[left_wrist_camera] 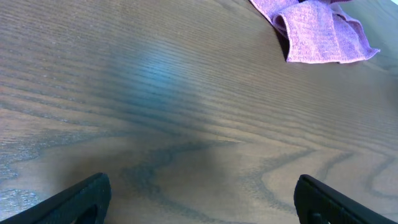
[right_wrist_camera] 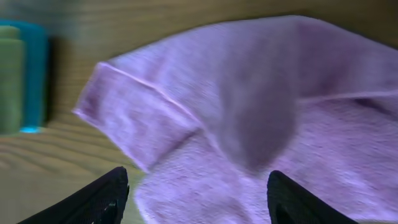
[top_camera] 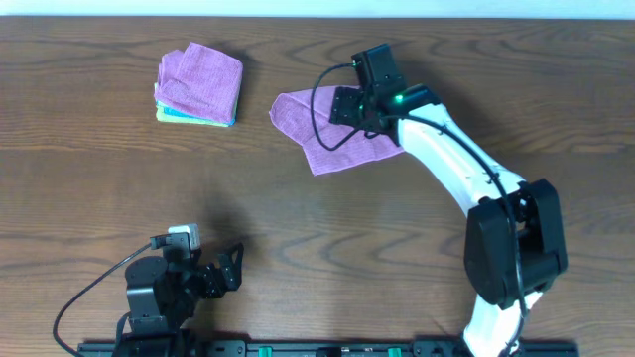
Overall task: Fold the cloth
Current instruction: 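Regrasp a corner of the pink cloth with the right gripper and lift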
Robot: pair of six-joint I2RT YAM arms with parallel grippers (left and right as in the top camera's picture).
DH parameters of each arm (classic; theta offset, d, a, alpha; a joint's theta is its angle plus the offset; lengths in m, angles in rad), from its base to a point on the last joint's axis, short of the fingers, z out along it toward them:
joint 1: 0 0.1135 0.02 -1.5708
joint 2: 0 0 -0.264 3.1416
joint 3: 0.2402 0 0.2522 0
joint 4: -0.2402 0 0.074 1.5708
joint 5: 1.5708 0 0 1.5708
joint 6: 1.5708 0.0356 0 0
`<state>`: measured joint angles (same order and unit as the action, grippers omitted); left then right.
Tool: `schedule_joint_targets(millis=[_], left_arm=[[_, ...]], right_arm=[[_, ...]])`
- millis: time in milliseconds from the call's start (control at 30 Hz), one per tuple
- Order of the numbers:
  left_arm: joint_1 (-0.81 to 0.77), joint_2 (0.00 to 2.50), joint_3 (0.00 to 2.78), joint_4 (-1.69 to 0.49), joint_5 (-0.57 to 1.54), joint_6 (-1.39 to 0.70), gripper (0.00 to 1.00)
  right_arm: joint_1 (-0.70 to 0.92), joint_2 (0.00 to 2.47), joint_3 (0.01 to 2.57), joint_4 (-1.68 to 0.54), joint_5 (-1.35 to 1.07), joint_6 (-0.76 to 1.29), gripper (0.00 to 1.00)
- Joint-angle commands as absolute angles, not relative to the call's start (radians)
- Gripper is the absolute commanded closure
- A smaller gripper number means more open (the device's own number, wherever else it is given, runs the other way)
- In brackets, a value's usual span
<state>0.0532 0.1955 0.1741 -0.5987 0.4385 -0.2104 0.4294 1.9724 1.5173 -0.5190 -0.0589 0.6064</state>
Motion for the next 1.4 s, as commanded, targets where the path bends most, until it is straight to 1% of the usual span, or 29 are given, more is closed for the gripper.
schedule_joint_targets(millis=[0, 167, 433, 800, 1033, 1100, 1200, 1333, 1367], left_arm=[[0.051, 0.196, 0.188, -0.601, 0.446, -0.218, 0.05], [0.051, 0.196, 0.188, -0.601, 0.446, -0.218, 0.05], [0.051, 0.196, 0.188, -0.601, 0.445, -0.218, 0.05], [0.051, 0.196, 0.188, -0.601, 0.445, -0.218, 0.05], [0.051, 0.196, 0.188, -0.601, 0.445, -0.218, 0.05], [0.051, 0.196, 0.188, -0.601, 0.441, -0.218, 0.05], [0.051, 0.196, 0.188, -0.601, 0.438, -0.217, 0.05], [0.051, 0.196, 0.188, -0.601, 0.438, -0.217, 0.05], [0.051, 0.196, 0.188, -0.601, 0.438, -0.217, 0.05]], right_arm=[[0.438, 1.983, 1.469, -0.478, -0.083, 0.656, 0.27], [0.433, 1.983, 1.420, -0.421, -0.082, 0.681, 0.25], [0.434, 1.983, 1.399, -0.421, -0.084, 0.681, 0.29], [0.440, 1.983, 1.399, -0.528, -0.052, 0.686, 0.32], [0.440, 1.991, 1.398, -0.434, -0.020, 0.687, 0.30], [0.440, 2.006, 1.398, -0.408, -0.020, 0.687, 0.32], [0.440, 2.033, 1.398, -0.360, -0.019, 0.693, 0.39], [0.439, 2.059, 1.398, -0.300, -0.006, 0.696, 0.40], [0.439, 2.062, 1.398, -0.297, 0.006, 0.695, 0.43]])
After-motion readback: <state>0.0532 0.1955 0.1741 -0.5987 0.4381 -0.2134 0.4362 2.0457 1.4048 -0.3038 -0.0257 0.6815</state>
